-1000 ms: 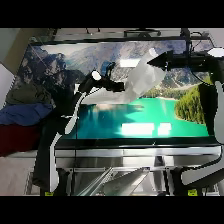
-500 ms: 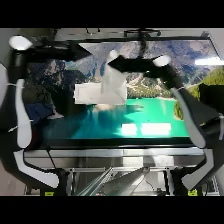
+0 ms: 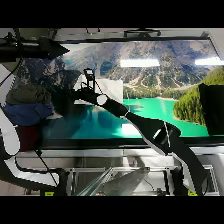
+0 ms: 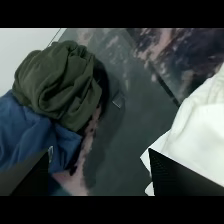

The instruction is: Fold the shirts.

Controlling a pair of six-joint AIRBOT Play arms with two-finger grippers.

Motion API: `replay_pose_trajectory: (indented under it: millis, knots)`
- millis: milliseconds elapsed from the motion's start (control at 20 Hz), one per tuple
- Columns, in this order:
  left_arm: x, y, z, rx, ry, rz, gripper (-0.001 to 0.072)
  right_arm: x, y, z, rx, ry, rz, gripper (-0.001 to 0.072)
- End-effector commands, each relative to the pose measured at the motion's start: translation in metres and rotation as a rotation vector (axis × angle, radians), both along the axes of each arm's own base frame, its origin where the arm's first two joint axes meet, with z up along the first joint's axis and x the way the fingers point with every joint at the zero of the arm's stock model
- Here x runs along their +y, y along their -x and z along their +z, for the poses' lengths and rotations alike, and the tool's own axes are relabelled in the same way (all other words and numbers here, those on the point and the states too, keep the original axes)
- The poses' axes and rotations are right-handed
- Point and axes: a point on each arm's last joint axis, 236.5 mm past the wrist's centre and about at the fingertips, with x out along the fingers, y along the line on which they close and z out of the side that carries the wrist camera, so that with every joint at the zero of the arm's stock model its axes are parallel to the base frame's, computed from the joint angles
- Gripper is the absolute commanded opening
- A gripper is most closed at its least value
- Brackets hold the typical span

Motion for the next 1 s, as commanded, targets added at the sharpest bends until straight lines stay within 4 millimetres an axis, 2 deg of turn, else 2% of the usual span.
replay_pose_trajectory:
  millis: [0,100,250,400,500,600,700,850,950]
  knots:
    - [0.001,0.004,-0.001,0.010,-0.004,-0.015,0.0005,-0.023,0.009,0.021,-0.032,0.101,0.181,0.0658]
    - [0.001,0.009,-0.003,0.022,-0.010,-0.032,0.0004,-0.074,-0.002,0.032,0.068,0.142,0.216,0.0658]
    - [0.001,0.010,-0.004,0.023,-0.011,-0.034,0.0004,-0.169,-0.030,0.035,0.237,0.208,0.162,0.0658]
    - [0.001,0.010,-0.004,0.023,-0.011,-0.034,0.0004,-0.264,-0.062,0.013,0.425,0.247,0.006,0.0658]
    - [0.001,0.010,-0.004,0.022,-0.012,-0.034,0.0004,-0.302,-0.070,-0.005,0.511,0.250,-0.057,0.0658]
    - [0.001,0.010,-0.004,0.022,-0.012,-0.034,0.0005,-0.318,-0.073,-0.025,0.565,0.251,-0.080,0.0658]
    - [0.001,0.009,-0.004,0.021,-0.012,-0.034,0.0005,-0.319,-0.073,-0.052,0.613,0.259,-0.080,0.0658]
    - [0.001,0.009,-0.004,0.019,-0.013,-0.035,0.0005,-0.305,-0.067,-0.093,0.705,0.233,-0.054,0.0658]
    - [0.001,0.010,-0.004,0.012,-0.016,-0.039,0.0005,-0.290,-0.061,-0.113,0.759,0.184,-0.023,0.0658]
